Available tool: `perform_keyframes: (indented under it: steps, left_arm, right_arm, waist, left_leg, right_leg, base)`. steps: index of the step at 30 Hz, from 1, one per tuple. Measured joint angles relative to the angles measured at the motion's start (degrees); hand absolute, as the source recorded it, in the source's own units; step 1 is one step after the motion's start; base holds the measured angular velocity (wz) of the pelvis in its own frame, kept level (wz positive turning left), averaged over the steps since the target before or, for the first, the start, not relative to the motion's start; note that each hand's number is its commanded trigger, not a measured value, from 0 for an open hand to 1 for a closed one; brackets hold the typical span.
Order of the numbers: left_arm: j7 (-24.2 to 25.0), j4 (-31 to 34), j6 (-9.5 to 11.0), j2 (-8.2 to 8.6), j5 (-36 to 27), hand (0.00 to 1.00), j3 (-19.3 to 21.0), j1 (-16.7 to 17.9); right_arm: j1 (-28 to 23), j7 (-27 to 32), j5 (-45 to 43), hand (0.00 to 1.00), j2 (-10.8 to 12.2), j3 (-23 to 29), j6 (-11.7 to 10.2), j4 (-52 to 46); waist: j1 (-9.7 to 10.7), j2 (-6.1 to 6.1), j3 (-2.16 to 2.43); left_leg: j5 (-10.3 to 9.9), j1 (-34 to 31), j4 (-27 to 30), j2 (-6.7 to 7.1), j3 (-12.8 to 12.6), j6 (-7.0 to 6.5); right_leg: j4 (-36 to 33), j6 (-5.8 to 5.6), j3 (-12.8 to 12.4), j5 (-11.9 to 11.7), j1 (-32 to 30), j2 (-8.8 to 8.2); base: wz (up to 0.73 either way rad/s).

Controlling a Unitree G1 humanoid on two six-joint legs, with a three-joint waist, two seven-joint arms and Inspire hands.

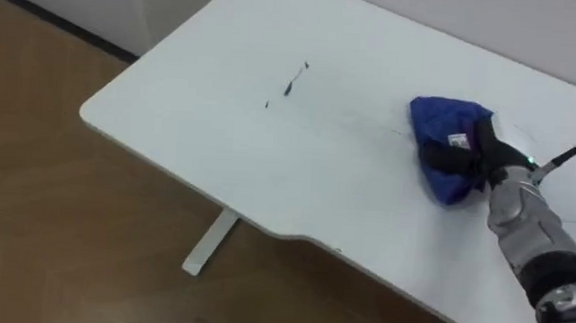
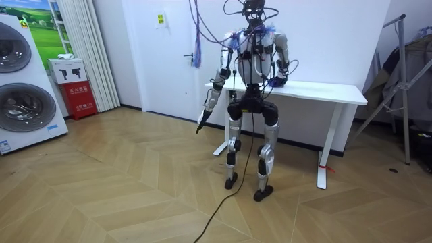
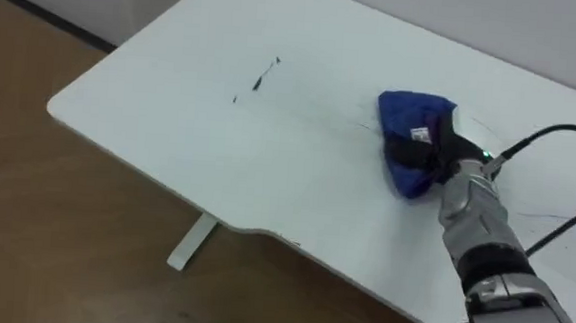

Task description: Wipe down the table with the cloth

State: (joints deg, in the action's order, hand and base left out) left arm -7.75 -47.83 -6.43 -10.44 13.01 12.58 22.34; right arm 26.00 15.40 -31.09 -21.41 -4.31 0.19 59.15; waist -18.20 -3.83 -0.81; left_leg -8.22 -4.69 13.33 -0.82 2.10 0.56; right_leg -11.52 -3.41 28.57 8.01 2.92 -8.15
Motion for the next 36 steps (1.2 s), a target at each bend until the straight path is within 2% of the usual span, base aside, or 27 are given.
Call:
perform_keyframes:
  steps: [1,2,3,5,6,8,10,13,15,16,17,19,20,21,23,24,26,27,28,30,31,33,34,35,36]
  left_arm:
    - [0.02,0.02,0.01,0.0,0.03,0.0,0.41,0.54]
    - [0.04,0.18,0.12,-0.02,0.2,0.0,1.31,1.8]
    - [0.04,0.46,0.14,-0.01,0.2,0.0,2.04,2.27]
    - [0.03,1.19,0.18,-0.07,0.26,0.0,3.21,3.12]
    - [-0.01,1.29,0.47,-0.4,0.25,0.0,3.76,3.05]
    - [-0.11,1.4,1.05,-0.65,0.14,0.0,4.12,2.07]
    - [-0.16,2.23,2.24,-0.65,-0.15,0.0,3.56,1.32]
    - [-0.26,5.1,2.49,-0.5,-0.72,0.0,1.31,-0.19]
    - [-0.27,4.3,2.85,-0.45,-1.04,0.0,-1.31,-2.04]
    - [-0.18,3.88,2.82,-0.44,-0.91,0.0,-2.01,-2.38]
    - [0.0,3.43,2.72,-0.34,-0.95,0.0,-2.54,-2.53]
    - [0.07,2.87,2.09,-0.19,-1.02,0.0,-2.74,-2.39]
    - [0.5,2.55,1.28,-0.16,-0.99,0.0,-2.73,-2.39]
    - [1.21,2.56,0.67,-0.16,-0.97,0.0,-2.71,-2.12]
    - [1.74,2.61,0.25,-0.18,-0.97,0.0,-2.54,-0.23]
    - [1.79,2.59,-0.18,-0.17,-1.02,0.0,-2.22,0.88]
    - [1.79,2.5,-0.75,-0.19,-1.11,0.0,-1.41,3.28]
    - [1.89,2.12,-0.78,-0.27,-1.13,0.0,-1.04,4.41]
    - [2.1,1.75,-0.79,-0.28,-1.07,0.0,-0.65,4.71]
    - [2.37,1.16,-0.75,-0.39,-1.04,0.0,1.06,5.33]
    - [2.4,1.14,-0.73,-0.33,-0.9,0.0,1.62,5.49]
    - [2.37,0.02,-0.34,-0.56,0.03,0.0,3.79,5.97]
    - [2.36,-0.04,-0.21,-0.53,0.05,0.0,4.47,5.86]
    - [2.31,-0.04,0.52,-0.52,0.05,0.0,5.42,5.36]
    - [2.17,0.03,1.34,-0.53,0.04,0.0,5.57,4.69]
  right_arm:
    - [-1.44,0.47,0.0,1.0,-0.1,1.43,-0.85,0.02]
    - [-4.46,1.25,0.07,1.0,-0.29,4.61,-2.21,-0.3]
    - [-7.52,2.2,0.02,1.0,-0.69,6.99,-3.14,-0.64]
    - [-11.47,2.79,-0.22,1.0,-1.08,10.5,-4.44,-0.86]
    - [-14.19,2.75,-0.17,1.0,-1.81,12.2,-4.44,-1.31]
    - [-16.3,2.63,-0.04,1.0,-3.21,12.99,-4.27,-1.32]
    - [-16.32,2.06,0.75,1.0,-3.49,12.89,-3.36,-1.42]
    - [-13.61,1.42,0.75,1.0,-3.43,9.07,-0.37,-2.22]
    - [-8.45,-0.48,-1.06,1.0,-3.1,3.77,4.05,-2.54]
    - [-7.31,-1.13,-1.33,1.0,-2.99,1.69,4.98,-3.07]
    - [-5.15,-2.53,-1.34,1.0,-2.22,-1.85,6.27,-4.41]
    - [-0.89,-4.77,-2.65,1.0,-0.07,-6.07,6.94,-5.26]
    - [1.7,-5.96,-3.09,1.0,1.11,-7.54,6.6,-5.61]
    - [3.09,-6.88,-3.12,1.0,1.22,-7.98,5.62,-6.02]
    - [4.68,-7.22,-2.97,1.0,1.21,-7.81,5.38,-6.12]
    - [4.97,-7.17,-3.0,1.0,0.97,-6.83,5.08,-6.06]
    - [4.38,-6.99,-2.66,1.0,0.27,-4.68,4.6,-4.76]
    - [3.44,-6.78,-2.36,1.0,-0.32,-2.97,4.44,-3.42]
    - [2.45,-6.75,-2.13,1.0,-0.77,-1.87,4.13,-2.71]
    - [-4.15,-5.86,-0.85,1.0,-2.99,3.06,2.4,0.12]
    - [-6.56,-4.87,0.28,1.0,-3.08,5.36,0.91,-0.07]
    - [-12.35,-2.06,1.09,1.0,-3.23,11.35,-2.23,-0.06]
    - [-13.74,-1.57,1.51,1.0,-3.32,12.55,-2.66,-0.06]
    - [-16.3,-1.03,2.09,1.0,-3.7,14.05,-3.07,-0.07]
    - [-18.23,-0.81,2.41,1.0,-4.12,15.19,-3.16,-0.08]
  waist:
    - [0.91,0.18,-0.06]
    - [2.5,-0.19,0.18]
    - [3.52,-0.01,0.23]
    - [5.22,-0.03,0.53]
    - [5.61,-0.15,1.09]
    - [6.71,-0.03,1.24]
    - [7.09,0.08,1.29]
    - [6.2,0.46,1.05]
    - [4.02,0.82,1.05]
    - [3.48,0.84,1.1]
    - [2.57,0.89,1.05]
    - [0.48,0.49,0.84]
    - [0.24,0.16,0.28]
    - [-1.5,-0.2,0.04]
    - [-2.67,-0.59,0.06]
    - [-2.48,-0.86,0.14]
    - [-2.26,-0.75,0.04]
    - [-2.13,-1.01,0.17]
    - [-1.69,-1.0,0.15]
    - [0.76,-1.04,0.17]
    - [1.46,-1.0,0.19]
    - [5.01,-0.75,0.09]
    - [5.65,-0.83,0.27]
    - [6.56,-1.0,0.94]
    - [7.55,-0.97,1.16]
  left_leg:
    - [-0.09,0.27,-0.03,0.12,0.0,-0.12]
    - [-0.26,1.02,-0.08,0.53,-0.19,-0.4]
    - [-0.6,1.98,-0.25,0.8,-0.28,-0.62]
    - [-1.14,3.38,-0.29,0.94,-0.29,-0.84]
    - [-1.45,4.05,-0.26,1.05,-0.44,-0.93]
    - [-1.86,4.91,0.19,1.26,-0.4,-1.22]
    - [-2.03,5.46,0.16,1.39,-1.21,-1.36]
    - [-2.24,5.82,0.11,1.04,-3.68,-1.34]
    - [-2.22,6.16,-0.06,0.23,-6.71,-1.11]
    - [-2.15,6.25,-0.22,0.04,-7.11,-1.01]
    - [-2.02,6.35,-0.63,-0.33,-7.67,-0.74]
    - [-1.95,6.34,-0.74,-0.88,-8.11,-0.39]
    - [-1.79,6.37,-0.72,-1.08,-7.97,-0.2]
    - [-1.65,6.17,-0.78,-1.16,-7.64,-0.13]
    - [-1.61,5.65,-0.75,-0.88,-6.35,-0.13]
    - [-1.43,5.36,-0.56,-0.5,-4.84,-0.24]
    - [-1.34,5.47,-0.52,-0.26,-3.39,-0.32]
    - [-1.37,5.5,-0.56,-0.14,-2.66,-0.37]
    - [-1.38,5.52,-0.59,0.02,-2.1,-0.38]
    - [-1.36,5.53,-0.63,0.93,-0.4,-0.5]
    - [-1.34,5.66,-0.64,1.04,-0.58,-0.54]
    - [-1.37,6.95,-0.69,1.39,-1.38,-0.62]
    - [-1.38,7.21,-0.71,1.44,-1.52,-0.64]
    - [-1.45,7.51,-0.71,1.42,-1.94,-0.72]
    - [-1.52,8.08,-0.69,1.42,-2.1,-0.82]
  right_leg:
    - [0.1,-0.12,0.18,0.07,0.64,-0.06]
    - [0.17,-0.61,0.54,0.38,1.98,-0.48]
    - [0.21,-0.92,0.68,0.57,2.99,-0.75]
    - [-0.13,-0.99,0.75,0.58,4.21,-0.96]
    - [-0.22,-1.07,0.75,0.54,4.72,-1.06]
    - [-0.24,-1.15,1.1,0.53,5.94,-1.32]
    - [-0.18,-1.48,0.19,0.57,6.24,-1.49]
    - [-0.06,-1.83,-1.81,0.67,5.77,-1.59]
    - [-0.22,-1.76,-2.56,0.63,4.56,-1.4]
    - [-0.36,-1.6,-3.29,0.53,4.17,-1.21]
    - [-0.36,-1.22,-3.9,0.29,3.7,-0.86]
    - [-0.35,-0.82,-5.03,0.11,2.93,-0.12]
    - [-0.09,-0.71,-4.91,0.1,2.73,0.18]
    - [0.02,-0.68,-4.63,0.12,2.54,0.3]
    - [0.36,-0.66,-3.54,0.15,2.94,0.24]
    - [0.91,-0.66,-1.96,0.15,3.61,0.1]
    - [0.81,-0.68,-1.29,0.13,4.35,0.05]
    - [0.89,-0.7,-1.3,0.13,4.73,0.05]
    - [1.05,-0.7,-1.07,0.12,5.04,0.0]
    - [0.94,-1.23,-0.1,0.46,6.31,-0.62]
    - [0.91,-1.34,-0.16,0.52,6.57,-0.76]
    - [0.93,-1.92,-0.17,0.9,8.07,-1.17]
    - [0.87,-1.97,-0.22,0.93,8.26,-1.23]
    - [0.9,-1.98,-0.19,0.93,8.37,-1.29]
    - [0.88,-1.98,-0.17,0.93,8.88,-1.31]
  base:
    - [0.59]
    - [0.42]
    - [0.29]
    - [-0.02]
    - [-0.13]
    - [-0.07]
    - [-0.24]
    - [-0.54]
    - [-0.7]
    - [-0.56]
    - [-0.42]
    - [-0.25]
    - [0.06]
    - [0.15]
    - [0.4]
    - [0.6]
    - [0.54]
    - [0.45]
    - [0.51]
    - [0.58]
    - [0.32]
    - [0.06]
    - [-0.12]
    - [-0.16]
    - [-0.16]
